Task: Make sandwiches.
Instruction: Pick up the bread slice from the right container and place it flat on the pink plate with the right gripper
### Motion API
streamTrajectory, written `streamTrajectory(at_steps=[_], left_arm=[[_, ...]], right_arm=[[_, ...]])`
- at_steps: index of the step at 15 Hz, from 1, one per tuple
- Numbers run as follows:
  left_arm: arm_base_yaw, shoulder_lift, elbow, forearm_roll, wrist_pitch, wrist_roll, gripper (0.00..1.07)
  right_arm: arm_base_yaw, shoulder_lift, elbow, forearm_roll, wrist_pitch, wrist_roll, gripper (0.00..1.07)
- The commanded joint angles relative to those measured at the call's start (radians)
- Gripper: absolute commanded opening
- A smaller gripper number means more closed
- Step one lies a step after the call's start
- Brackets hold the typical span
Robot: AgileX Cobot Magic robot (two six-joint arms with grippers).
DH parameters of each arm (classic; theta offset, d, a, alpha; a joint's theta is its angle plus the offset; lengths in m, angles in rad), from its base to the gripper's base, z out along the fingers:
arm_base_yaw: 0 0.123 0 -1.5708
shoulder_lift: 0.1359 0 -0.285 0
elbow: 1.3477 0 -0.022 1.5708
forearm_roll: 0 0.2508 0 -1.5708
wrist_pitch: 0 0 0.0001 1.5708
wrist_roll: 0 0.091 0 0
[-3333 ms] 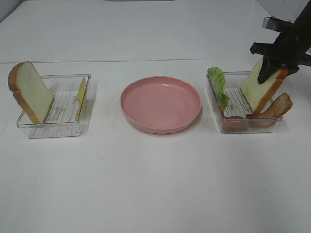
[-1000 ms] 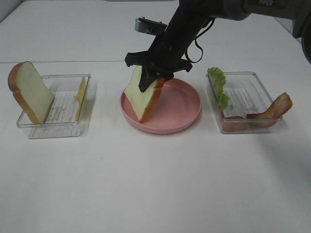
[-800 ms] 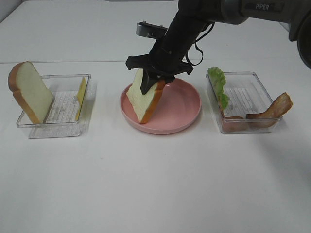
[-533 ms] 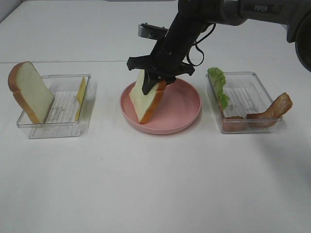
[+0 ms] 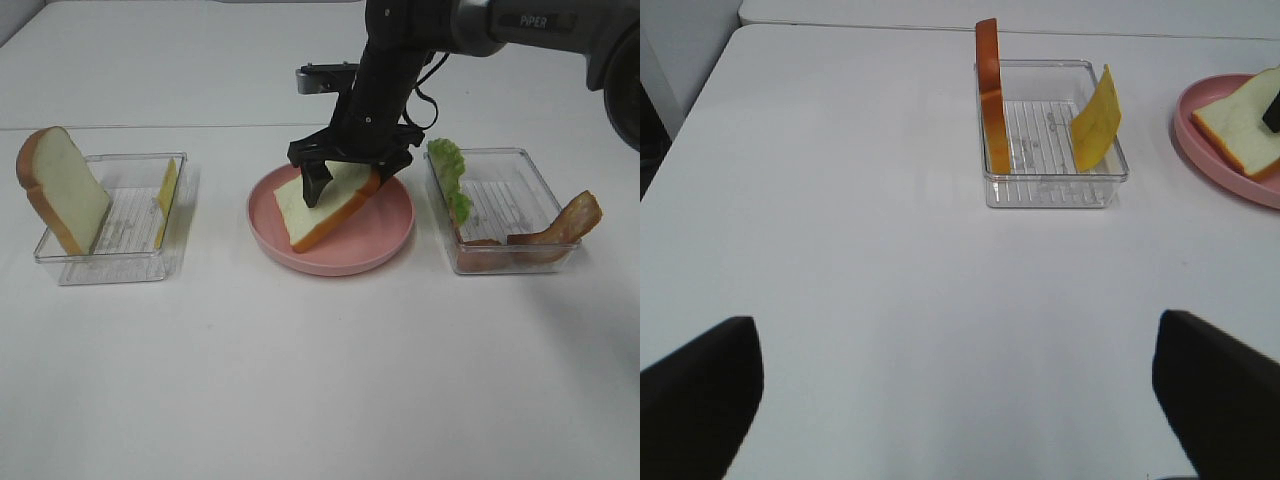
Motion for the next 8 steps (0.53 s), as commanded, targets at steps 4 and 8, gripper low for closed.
streamTrajectory(at_steps=[4, 8], left_arm=[[0.001, -0.003, 0.003, -0.006, -0.009, 0.003, 1.00], [0.001, -0.003, 0.003, -0.006, -0.009, 0.003, 1.00]], right_arm=[[-0.001, -0.111, 0.000, -0.089, 0.034, -0.014, 0.88], [-0.001, -0.213, 0.000, -0.105, 0.154, -0.006, 0.88]])
